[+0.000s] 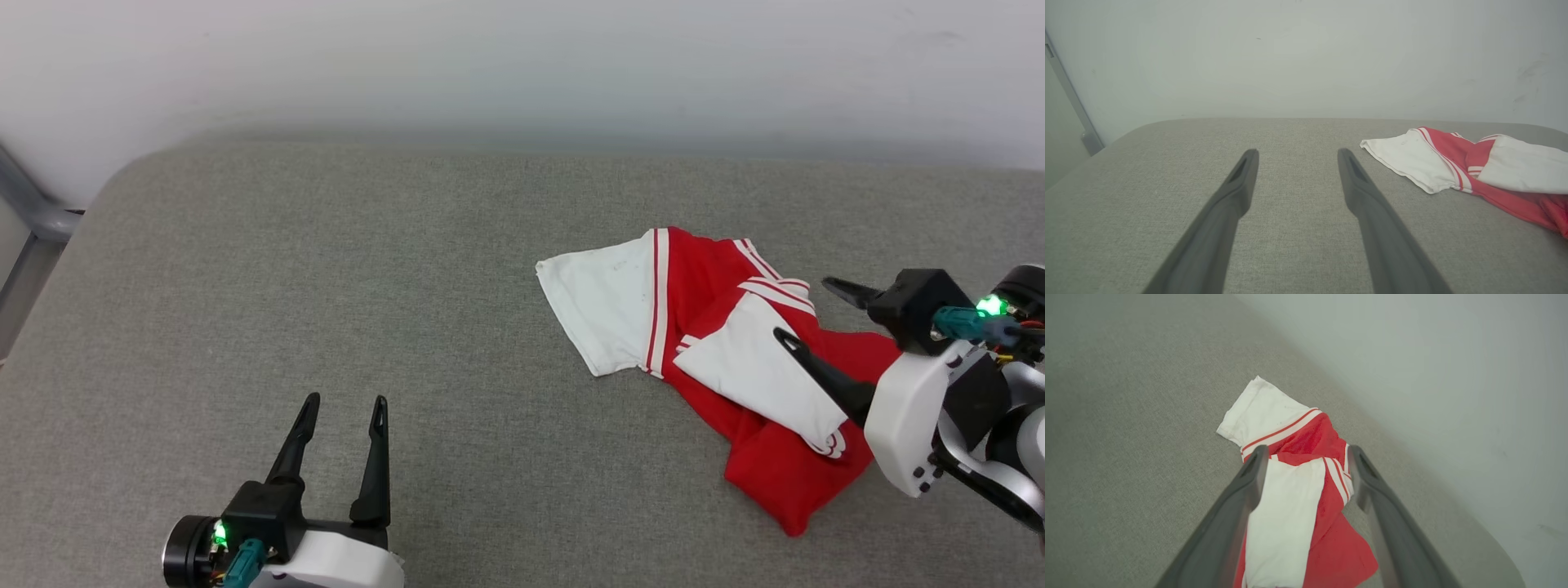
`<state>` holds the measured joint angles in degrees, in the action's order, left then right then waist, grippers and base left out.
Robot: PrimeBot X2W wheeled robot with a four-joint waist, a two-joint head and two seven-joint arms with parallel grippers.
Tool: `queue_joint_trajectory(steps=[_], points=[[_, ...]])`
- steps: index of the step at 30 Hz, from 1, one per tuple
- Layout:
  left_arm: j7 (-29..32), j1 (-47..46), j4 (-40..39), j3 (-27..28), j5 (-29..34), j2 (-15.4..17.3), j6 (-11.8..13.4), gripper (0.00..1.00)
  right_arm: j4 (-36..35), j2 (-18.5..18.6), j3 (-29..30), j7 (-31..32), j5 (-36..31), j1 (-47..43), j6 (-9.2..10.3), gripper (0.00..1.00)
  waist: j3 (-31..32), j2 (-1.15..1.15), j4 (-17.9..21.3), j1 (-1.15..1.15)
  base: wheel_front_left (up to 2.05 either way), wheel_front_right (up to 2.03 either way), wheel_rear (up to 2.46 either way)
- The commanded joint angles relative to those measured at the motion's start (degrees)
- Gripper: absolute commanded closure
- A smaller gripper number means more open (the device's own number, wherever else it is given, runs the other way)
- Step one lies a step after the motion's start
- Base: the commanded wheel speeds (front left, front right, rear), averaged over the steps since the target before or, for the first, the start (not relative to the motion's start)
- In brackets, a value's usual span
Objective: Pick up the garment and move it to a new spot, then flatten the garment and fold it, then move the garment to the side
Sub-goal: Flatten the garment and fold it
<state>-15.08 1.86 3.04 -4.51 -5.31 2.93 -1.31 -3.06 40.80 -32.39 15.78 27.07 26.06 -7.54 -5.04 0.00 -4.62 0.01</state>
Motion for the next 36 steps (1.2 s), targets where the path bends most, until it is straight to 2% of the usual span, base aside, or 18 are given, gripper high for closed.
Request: queue_joint_trajectory(steps=[1, 5, 9, 15, 22, 23, 24, 25, 30, 36], points=[[-0.13, -0.73, -0.12, -0.2, -0.31, -0.07, 0.23, 0.0, -0.45, 1.71, -2.05, 3.78, 2.12, 1.56, 0.09, 0.0, -0.63, 0.0, -0.27, -0.01, 0.0, 0.0, 0.0], [-0.13, -1.32, -0.23, -0.75, -0.77, -0.07, 0.67, 0.0, -1.42, 5.11, -7.9, 14.04, 6.86, 4.51, 0.09, 0.0, -1.9, 0.0, -0.66, -0.01, 0.0, 0.0, 0.0], [-0.13, -2.58, -0.35, -1.59, -1.18, -0.08, 0.82, 0.0, -0.33, 6.7, -12.24, 19.8, 8.75, 6.86, 0.09, 0.0, -3.76, 0.0, -1.37, -0.01, 0.0, 0.0, 0.0], [-0.13, -4.67, -0.5, -2.91, -2.07, -0.07, 1.46, 0.0, 4.33, 6.86, -16.94, 21.04, 9.12, 9.66, 0.09, 0.0, -7.53, 0.0, -2.97, -0.01, 0.0, 0.0, 0.0], [-0.13, -6.35, -0.1, -3.71, -2.58, -0.06, 1.87, 0.0, 13.39, 6.38, -22.17, 18.08, 8.78, 10.37, 0.09, 0.0, -10.2, 0.0, -4.05, -0.01, 0.0, 0.0, 0.0], [-0.13, -6.39, 0.01, -3.54, -2.59, -0.06, 1.89, 0.0, 14.06, 5.9, -22.57, 16.93, 9.44, 10.51, 0.09, 0.18, -10.2, 0.0, -3.94, -0.01, 0.0, 0.0, 0.0], [-0.13, -6.4, 0.03, -3.38, -2.58, -0.07, 1.99, 0.0, 14.39, 5.54, -22.67, 15.48, 9.71, 10.88, 0.09, 0.82, -10.08, 0.0, -3.72, -0.01, 0.0, 0.0, 0.0], [-0.14, -6.27, 0.14, -3.13, -2.55, -0.07, 2.08, 0.0, 14.62, 5.27, -22.8, 13.95, 10.08, 11.38, 0.09, 1.0, -9.84, 0.0, -3.46, -0.01, 0.0, 0.0, 0.0], [-0.13, -5.41, 0.74, -3.0, -2.45, -0.07, 1.72, 0.0, 15.52, 4.06, -20.76, 5.32, 11.38, 12.83, 0.09, 1.0, -7.59, 0.0, -1.91, -0.01, 0.0, 0.0, 0.0], [-0.13, -3.88, 0.7, -2.76, -2.25, -0.07, 1.83, 0.0, 15.7, 1.87, -12.42, -5.17, 16.09, 7.46, 0.09, 1.0, -4.82, 0.0, 0.26, -0.01, 0.0, 0.0, 0.0]])
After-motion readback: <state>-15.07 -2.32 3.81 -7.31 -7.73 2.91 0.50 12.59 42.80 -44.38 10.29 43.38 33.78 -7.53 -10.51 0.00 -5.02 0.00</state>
